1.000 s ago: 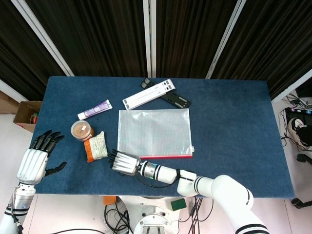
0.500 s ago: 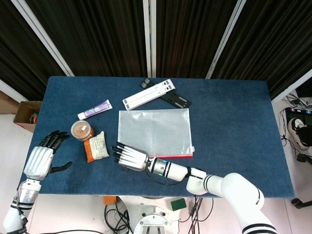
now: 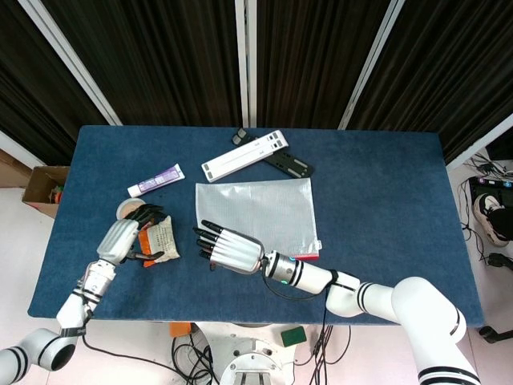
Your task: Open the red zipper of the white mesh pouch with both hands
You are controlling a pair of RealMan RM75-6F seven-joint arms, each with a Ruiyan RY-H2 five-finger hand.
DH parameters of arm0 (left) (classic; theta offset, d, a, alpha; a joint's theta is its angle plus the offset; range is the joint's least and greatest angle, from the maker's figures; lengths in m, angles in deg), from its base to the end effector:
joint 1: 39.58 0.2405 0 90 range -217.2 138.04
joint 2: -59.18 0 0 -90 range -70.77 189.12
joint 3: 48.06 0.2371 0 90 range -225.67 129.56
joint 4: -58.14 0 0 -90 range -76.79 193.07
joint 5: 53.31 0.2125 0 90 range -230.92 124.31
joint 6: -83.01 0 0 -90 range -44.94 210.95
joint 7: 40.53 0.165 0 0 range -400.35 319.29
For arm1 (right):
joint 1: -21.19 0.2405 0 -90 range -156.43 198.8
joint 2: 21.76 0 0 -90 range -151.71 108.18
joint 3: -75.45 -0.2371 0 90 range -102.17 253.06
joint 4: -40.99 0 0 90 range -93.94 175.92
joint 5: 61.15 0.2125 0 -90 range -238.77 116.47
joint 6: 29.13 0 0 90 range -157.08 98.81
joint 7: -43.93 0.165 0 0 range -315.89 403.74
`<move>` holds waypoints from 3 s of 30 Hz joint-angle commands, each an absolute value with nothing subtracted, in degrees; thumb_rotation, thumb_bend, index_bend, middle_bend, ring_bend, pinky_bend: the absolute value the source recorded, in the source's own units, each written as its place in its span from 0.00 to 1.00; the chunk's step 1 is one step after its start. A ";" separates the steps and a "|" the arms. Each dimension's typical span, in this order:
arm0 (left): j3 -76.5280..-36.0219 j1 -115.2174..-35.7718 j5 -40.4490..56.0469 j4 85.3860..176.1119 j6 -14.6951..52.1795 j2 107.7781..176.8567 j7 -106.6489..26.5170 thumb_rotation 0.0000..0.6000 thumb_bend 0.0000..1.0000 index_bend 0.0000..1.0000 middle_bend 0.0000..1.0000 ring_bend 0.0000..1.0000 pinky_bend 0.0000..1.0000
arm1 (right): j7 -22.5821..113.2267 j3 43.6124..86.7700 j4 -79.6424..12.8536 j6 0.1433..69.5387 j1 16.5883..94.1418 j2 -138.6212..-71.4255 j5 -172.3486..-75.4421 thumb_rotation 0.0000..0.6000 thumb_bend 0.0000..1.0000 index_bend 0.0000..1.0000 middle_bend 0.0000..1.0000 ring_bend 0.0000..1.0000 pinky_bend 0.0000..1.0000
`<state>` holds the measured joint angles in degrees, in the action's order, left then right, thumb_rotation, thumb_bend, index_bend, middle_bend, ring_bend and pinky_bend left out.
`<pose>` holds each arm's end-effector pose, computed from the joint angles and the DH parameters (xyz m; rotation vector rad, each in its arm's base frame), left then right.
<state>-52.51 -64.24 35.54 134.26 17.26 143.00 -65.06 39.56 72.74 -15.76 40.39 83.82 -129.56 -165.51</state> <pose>-0.2316 0.2945 0.0162 -1.6352 -1.3237 -1.2467 0.0223 -0.3077 -0.0957 2.3038 0.0191 1.4829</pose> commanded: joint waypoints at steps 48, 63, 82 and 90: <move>-48.49 -73.43 38.75 118.97 16.41 157.92 -85.16 1.00 0.42 0.64 0.23 0.10 0.17 | 42.11 72.38 -13.13 41.38 82.51 -130.09 -163.89 1.00 0.49 0.85 0.39 0.17 0.21; -48.35 -73.62 38.53 119.16 15.15 157.09 -96.61 1.00 0.52 0.65 0.23 0.11 0.17 | 37.85 73.77 -13.22 43.50 79.27 -130.35 -164.50 1.00 0.49 0.87 0.38 0.17 0.16; -48.14 -73.04 37.56 118.80 14.72 156.52 -108.64 1.00 0.55 0.66 0.23 0.11 0.17 | 34.16 75.14 -13.70 44.29 76.84 -128.80 -165.55 1.00 0.49 0.87 0.38 0.16 0.12; -48.20 -72.65 36.90 117.03 15.07 156.81 -108.12 1.00 0.55 0.66 0.23 0.11 0.17 | 32.35 76.69 -16.75 45.74 73.70 -125.21 -165.62 1.00 0.49 0.87 0.38 0.16 0.12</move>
